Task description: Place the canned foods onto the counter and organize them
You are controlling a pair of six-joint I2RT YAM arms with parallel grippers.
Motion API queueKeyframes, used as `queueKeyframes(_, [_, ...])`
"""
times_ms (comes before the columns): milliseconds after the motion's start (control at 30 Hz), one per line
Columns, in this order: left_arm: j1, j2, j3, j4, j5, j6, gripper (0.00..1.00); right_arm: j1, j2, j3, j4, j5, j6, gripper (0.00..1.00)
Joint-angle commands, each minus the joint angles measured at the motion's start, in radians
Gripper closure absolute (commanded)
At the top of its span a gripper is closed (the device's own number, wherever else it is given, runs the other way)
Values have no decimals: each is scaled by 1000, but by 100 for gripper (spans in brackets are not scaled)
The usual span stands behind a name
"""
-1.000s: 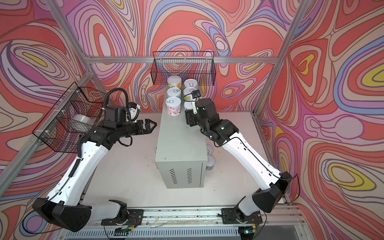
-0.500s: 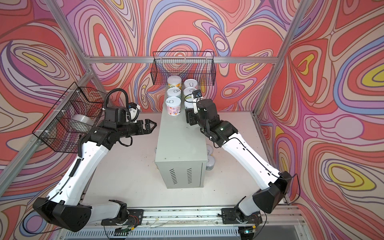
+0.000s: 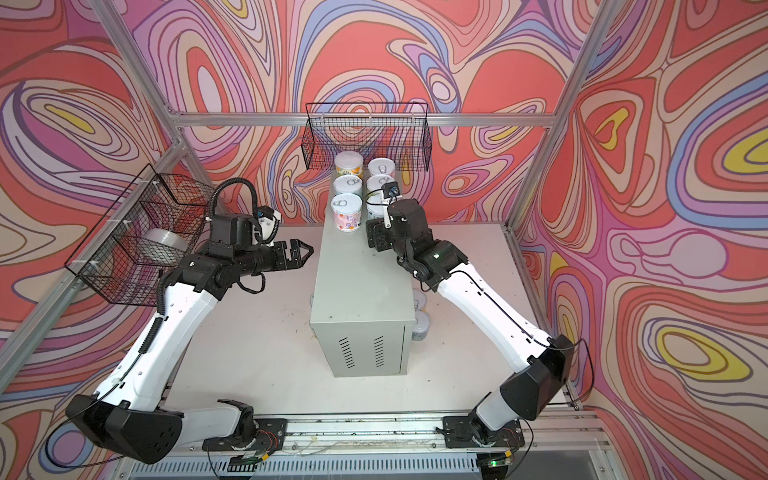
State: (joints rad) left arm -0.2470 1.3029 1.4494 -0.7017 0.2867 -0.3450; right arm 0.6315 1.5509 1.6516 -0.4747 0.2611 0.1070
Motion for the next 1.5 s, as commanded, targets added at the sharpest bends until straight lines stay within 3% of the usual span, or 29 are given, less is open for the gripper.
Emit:
queueKeyframes(0, [8, -19, -12, 11, -18, -3, 6, -5, 1, 0, -41, -18, 19, 7])
queueKeyframes(167, [8, -13, -6, 12, -19, 6, 5, -5, -50, 22, -79, -74, 26, 3])
queueKeyframes(367, [9, -12, -8, 1, -12, 14, 5, -6, -115, 91, -265, -124, 55, 2])
queueKeyframes(500, [8, -23, -25, -4, -26, 21, 5, -6, -235, 17, -281, -18, 77, 2])
queueKeyframes(667, [8, -53, -78, 24, -47, 17, 4, -22, -373, -75, -279, 223, 171, 2])
queueKeyframes(733, [8, -67, -107, 31, -60, 12, 3, -68, -382, -83, -324, 233, 200, 2])
queueKeyframes(900, [9, -109, -216, 22, -61, -27, 3, -230, -369, -168, -415, 97, 310, 2])
queueKeyframes(1233, [3, -335, -575, 86, -49, -131, 5, -237, -362, -532, -310, -133, 406, 2])
queueKeyframes(1467, [2, -365, -674, 125, -6, -157, 6, -236, -296, -637, -225, -266, 411, 2])
